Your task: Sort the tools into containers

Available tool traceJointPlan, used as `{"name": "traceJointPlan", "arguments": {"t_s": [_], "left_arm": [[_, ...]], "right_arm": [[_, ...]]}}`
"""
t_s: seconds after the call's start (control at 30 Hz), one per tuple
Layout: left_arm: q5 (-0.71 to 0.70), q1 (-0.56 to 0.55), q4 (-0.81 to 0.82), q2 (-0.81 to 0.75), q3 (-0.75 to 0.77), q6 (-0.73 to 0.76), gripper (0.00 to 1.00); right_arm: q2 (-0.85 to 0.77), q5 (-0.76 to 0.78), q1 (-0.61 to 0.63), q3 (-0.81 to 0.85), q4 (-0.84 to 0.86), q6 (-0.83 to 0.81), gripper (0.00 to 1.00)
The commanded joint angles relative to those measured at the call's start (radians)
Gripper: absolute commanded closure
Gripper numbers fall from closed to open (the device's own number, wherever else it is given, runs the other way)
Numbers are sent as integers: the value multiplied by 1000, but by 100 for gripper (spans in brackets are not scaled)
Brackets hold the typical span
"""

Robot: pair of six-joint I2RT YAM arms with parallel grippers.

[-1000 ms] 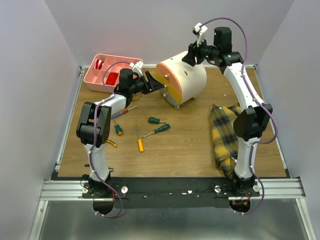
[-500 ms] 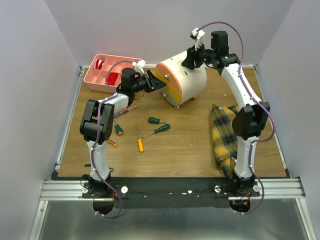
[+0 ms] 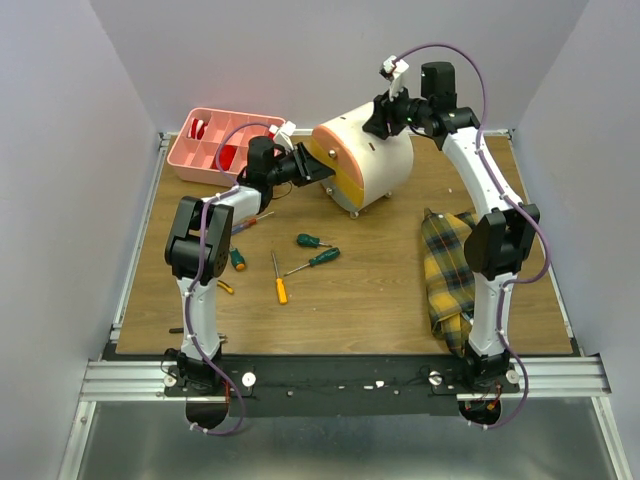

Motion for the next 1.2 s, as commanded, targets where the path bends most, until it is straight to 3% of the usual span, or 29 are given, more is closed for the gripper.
{"name": "traceJointPlan", "arguments": {"t_s": [0.0,0.33,0.57,0.7,0.73,0.83,1.03,1.1,1.17], "left_arm": [[44,-5,16,-12,11,28,69],[143,40,48,-146,-169,32,85],[121,96,16,-259,-328,80,85],[84,117,-125,-293,-321,168,66],[54,119,-157,-298,-315,186,53],[6,133,-321,-327,-279,312,42],[-28,218,-579,-425,-304,504,36],[-67,229,-750,-434,-263,632,36],[-104,237,-868,-427,-218,891,36]], "right_arm": [[41,36,8,-16,-35,-15,48],[44,73,10,-54,-43,-46,49],[52,70,10,-57,-43,-46,49],[58,66,8,-54,-43,-41,49],[58,66,10,-53,-43,-40,49],[58,69,8,-53,-41,-40,49],[52,73,10,-62,-41,-44,48],[52,70,8,-63,-43,-44,48],[51,69,10,-63,-44,-46,48]]}}
